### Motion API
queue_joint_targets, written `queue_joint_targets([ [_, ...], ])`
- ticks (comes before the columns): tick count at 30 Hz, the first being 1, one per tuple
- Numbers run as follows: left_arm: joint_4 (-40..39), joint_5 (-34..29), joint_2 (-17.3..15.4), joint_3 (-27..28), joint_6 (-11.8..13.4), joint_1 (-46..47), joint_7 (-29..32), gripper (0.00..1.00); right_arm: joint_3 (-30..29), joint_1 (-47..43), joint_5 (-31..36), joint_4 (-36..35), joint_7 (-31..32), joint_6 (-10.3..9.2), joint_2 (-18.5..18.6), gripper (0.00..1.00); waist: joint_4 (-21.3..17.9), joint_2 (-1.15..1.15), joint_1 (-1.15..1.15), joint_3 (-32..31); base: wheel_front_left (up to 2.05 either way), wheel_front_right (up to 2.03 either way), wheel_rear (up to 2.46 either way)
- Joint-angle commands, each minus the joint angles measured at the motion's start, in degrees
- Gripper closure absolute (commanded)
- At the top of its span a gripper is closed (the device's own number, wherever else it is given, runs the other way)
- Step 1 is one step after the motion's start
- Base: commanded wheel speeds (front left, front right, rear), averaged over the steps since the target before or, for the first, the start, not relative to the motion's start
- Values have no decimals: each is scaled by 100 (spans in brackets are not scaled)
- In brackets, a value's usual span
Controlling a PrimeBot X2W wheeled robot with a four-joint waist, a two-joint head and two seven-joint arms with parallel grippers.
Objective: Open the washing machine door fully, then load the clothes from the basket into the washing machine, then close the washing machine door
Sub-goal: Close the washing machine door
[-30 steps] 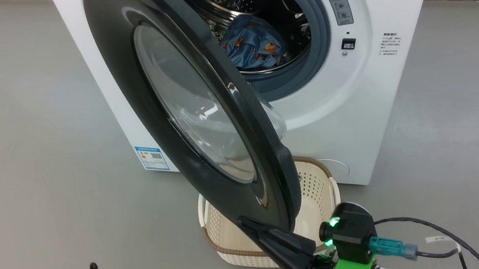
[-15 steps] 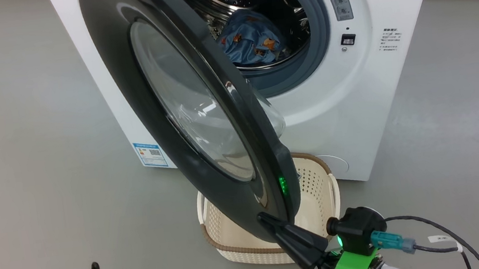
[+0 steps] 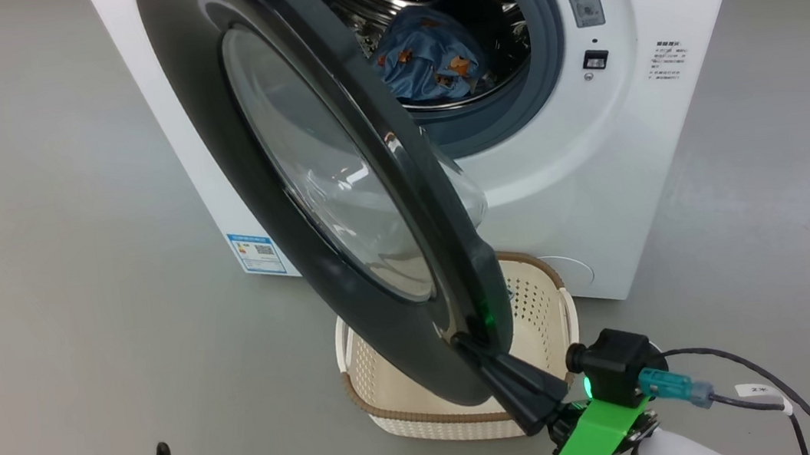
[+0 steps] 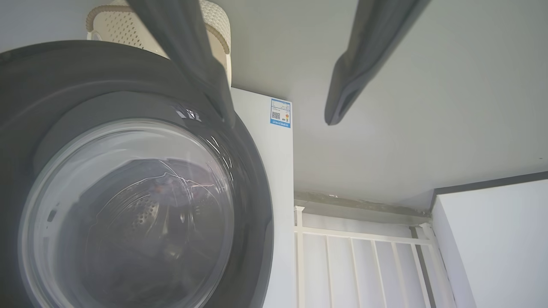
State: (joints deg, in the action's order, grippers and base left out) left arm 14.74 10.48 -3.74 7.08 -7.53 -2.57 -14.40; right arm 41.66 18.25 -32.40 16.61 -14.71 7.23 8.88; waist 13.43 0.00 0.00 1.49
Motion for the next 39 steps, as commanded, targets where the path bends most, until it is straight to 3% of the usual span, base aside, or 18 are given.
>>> queue_joint_targets([
  [1,-167,12,-18,166,4,196,-60,0,-75,159,25,-86,-29,25,-79,100,-5,0,0,27,0,0,0],
  [15,-252,4,22,65,4,339,-60,0,-753,416,134,138,-29,25,-59,100,-24,0,0,266,0,0,0],
  [39,-552,137,85,-551,4,980,-60,0,-2108,1612,404,493,-29,25,358,100,280,0,0,1239,0,0,0],
])
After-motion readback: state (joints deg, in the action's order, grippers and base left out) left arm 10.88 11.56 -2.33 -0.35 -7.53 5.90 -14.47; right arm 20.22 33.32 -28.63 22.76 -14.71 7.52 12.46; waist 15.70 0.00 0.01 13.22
